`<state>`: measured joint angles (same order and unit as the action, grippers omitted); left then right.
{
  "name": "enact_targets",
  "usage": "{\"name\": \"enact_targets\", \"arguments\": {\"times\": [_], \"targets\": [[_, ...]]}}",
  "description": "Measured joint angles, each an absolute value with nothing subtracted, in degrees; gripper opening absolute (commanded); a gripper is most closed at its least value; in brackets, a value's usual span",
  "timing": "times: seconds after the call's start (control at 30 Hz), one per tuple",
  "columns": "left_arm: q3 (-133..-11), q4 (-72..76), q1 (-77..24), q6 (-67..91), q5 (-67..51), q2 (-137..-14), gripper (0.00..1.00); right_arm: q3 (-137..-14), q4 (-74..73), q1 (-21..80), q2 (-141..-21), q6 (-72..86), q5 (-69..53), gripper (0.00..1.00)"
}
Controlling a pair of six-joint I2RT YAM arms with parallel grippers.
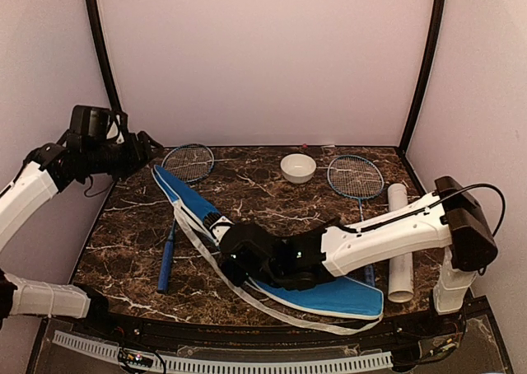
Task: Pack up the badminton gear
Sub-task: Pass from the left arm to the right, then pass from the right arm to the left
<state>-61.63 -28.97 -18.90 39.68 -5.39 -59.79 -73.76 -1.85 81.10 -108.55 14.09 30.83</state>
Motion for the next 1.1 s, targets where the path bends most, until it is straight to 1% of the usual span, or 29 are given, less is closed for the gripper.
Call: {"name": "enact_targets", "arguments": {"times": [0.1, 0.17, 0.3, 0.4, 0.47, 0.6, 0.7, 0.83, 0.93, 1.1], "targets": [[-75.5, -30.5, -18.9, 32.6, -1.8, -67.3, 0.75, -78.2, -6.7, 77.8, -106.3, 16.9, 27.5, 0.0], [-81.9, -30.3, -18.9, 28.6, -0.7, -70.0, 0.73, -81.2, -9.6, 75.6, -105.3, 18.7, 25.5, 0.0], [-86.3, -28.7, -18.9, 22.7, -1.5, -70.7, 0.69, -86.1, -14.3, 70.1, -103.3, 24.2, 20.4, 0.0], [-86.2, -27.3, -18.9, 19.9, -6.3, -71.8, 0.65, -87.1, -15.5, 65.2, -101.5, 29.4, 16.0, 0.0], [-85.4, -25.7, -18.9, 18.8, -11.6, -73.6, 0.64, -87.2, -15.7, 61.8, -100.5, 32.9, 12.5, 0.0], [-82.0, -23.3, -18.9, 18.0, -21.5, -77.2, 0.62, -88.7, -16.6, 57.2, -99.8, 38.2, 9.0, 0.0], [-79.5, -22.3, -19.6, 17.3, -26.7, -79.0, 0.62, -90.5, -16.9, 56.9, -99.8, 40.9, 8.0, 0.0], [-78.0, -21.2, -23.7, 15.4, -30.1, -80.1, 0.62, -90.7, -15.2, 56.5, -99.9, 44.8, 4.9, 0.0], [-76.2, -18.9, -27.2, 15.0, -32.2, -80.5, 0.59, -89.4, -12.9, 56.2, -99.9, 47.4, 4.4, 0.0], [-71.7, -15.3, -31.9, 15.2, -35.0, -83.7, 0.59, -84.7, -9.4, 55.6, -99.9, 50.7, 5.1, 0.0]]}}
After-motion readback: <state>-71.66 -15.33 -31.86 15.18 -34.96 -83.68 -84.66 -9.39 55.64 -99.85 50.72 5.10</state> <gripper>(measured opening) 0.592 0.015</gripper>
